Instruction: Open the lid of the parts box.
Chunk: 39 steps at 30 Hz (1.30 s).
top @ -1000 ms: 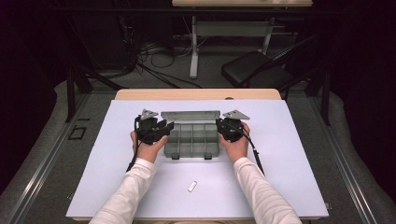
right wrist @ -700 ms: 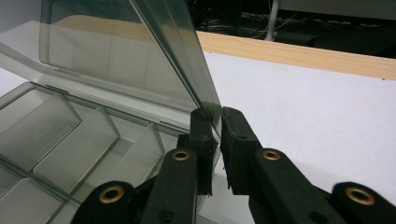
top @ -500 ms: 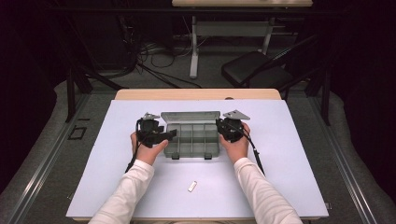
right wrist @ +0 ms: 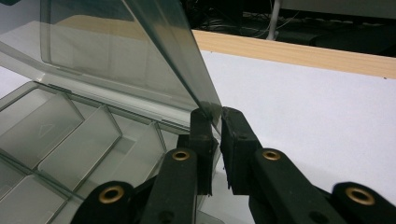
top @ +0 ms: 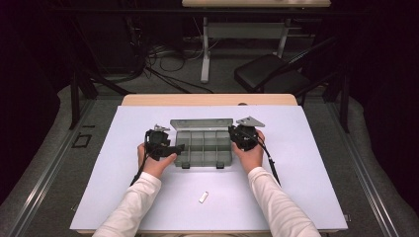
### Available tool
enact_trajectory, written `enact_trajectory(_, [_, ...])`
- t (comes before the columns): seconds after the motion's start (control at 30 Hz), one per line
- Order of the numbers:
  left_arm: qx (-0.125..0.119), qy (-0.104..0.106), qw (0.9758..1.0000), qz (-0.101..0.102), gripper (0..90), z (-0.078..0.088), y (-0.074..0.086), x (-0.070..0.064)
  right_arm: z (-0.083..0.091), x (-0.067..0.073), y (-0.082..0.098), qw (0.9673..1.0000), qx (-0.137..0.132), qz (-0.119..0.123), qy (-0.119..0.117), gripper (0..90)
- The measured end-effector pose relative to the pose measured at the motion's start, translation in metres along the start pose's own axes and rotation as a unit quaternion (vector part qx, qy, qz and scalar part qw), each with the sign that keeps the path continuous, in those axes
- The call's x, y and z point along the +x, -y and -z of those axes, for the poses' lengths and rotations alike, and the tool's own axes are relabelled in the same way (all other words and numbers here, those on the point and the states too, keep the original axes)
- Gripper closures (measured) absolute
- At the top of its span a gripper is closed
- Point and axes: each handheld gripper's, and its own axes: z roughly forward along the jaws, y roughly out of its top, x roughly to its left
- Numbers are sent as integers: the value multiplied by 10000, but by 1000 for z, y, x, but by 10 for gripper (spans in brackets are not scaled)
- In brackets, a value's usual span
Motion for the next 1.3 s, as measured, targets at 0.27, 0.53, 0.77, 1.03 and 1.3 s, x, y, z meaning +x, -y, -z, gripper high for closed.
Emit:
enact_trajectory(0.27, [194,-88,9995,-229,358,-12,13,2,1,0,0,10000,-4,-22,-3,833])
enact_trajectory(0.53, [236,-11,9991,-342,362,-22,16,3,1,0,1,10000,-10,-20,-9,833])
enact_trajectory(0.77, [331,-9,9980,-542,390,-28,18,1,1,0,1,10000,-14,-11,-16,833])
enact_trajectory(1.03, [356,-12,9963,-781,436,-29,18,3,1,0,1,10000,-20,-4,-23,832])
enact_trajectory(1.3, [91,161,9933,-1137,456,-33,20,7,1,1,1,10000,-26,-13,-24,831])
